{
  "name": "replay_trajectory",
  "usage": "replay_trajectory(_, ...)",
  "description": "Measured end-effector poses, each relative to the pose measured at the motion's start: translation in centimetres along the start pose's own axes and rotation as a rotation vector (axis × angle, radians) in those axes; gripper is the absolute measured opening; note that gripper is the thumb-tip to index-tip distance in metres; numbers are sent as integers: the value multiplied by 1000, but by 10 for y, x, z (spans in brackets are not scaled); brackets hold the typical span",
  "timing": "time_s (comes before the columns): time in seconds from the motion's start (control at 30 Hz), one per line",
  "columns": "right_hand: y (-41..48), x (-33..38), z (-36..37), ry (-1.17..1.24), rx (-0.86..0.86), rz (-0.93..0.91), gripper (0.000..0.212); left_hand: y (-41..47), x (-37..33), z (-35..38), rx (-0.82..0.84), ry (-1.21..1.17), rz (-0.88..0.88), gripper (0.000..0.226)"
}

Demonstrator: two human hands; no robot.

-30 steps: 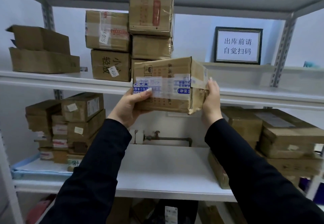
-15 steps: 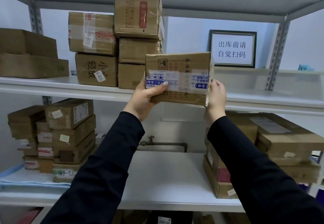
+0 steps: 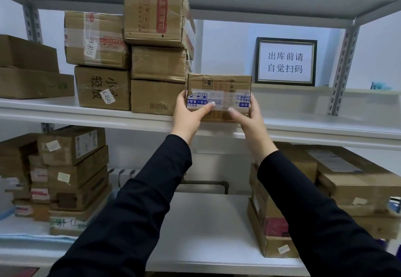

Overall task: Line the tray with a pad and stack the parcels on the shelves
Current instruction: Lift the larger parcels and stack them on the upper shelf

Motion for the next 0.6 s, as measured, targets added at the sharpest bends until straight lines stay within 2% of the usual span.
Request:
replay_trajectory(0.03,1,-4,-2,-34,-10,10,70,0,1,1,-8,27,1,84)
replay_trajectory(0.07,4,-9,-6,-73,-39,11,66,2,4,2,-19,68,-1,86)
replay_trajectory(0.13,6,-16,-13,-158,-103,0,49,5,10,1,-42,165,-9,85)
replay_trajectory(0.3,15,-25,-10,-337,-163,-45,38,14,23,-5,-38,184,-56,51)
replay_trajectory(0.43,24,-36,-10,-521,-226,30,33,19,31,-14,-147,229,-131,41)
replay_trajectory(0.6,28,-39,-9,-630,-231,121,32,20,33,-12,-94,246,-141,35)
Point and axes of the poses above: each hand's wrist, its own y-axis towards the middle knuckle, its own z-axis out of the palm, x = y × z, the point moved 3 cm from there along y, towards the middle knuckle, and after that the axes turned 13 degrees about y, right-handed, at the moved point
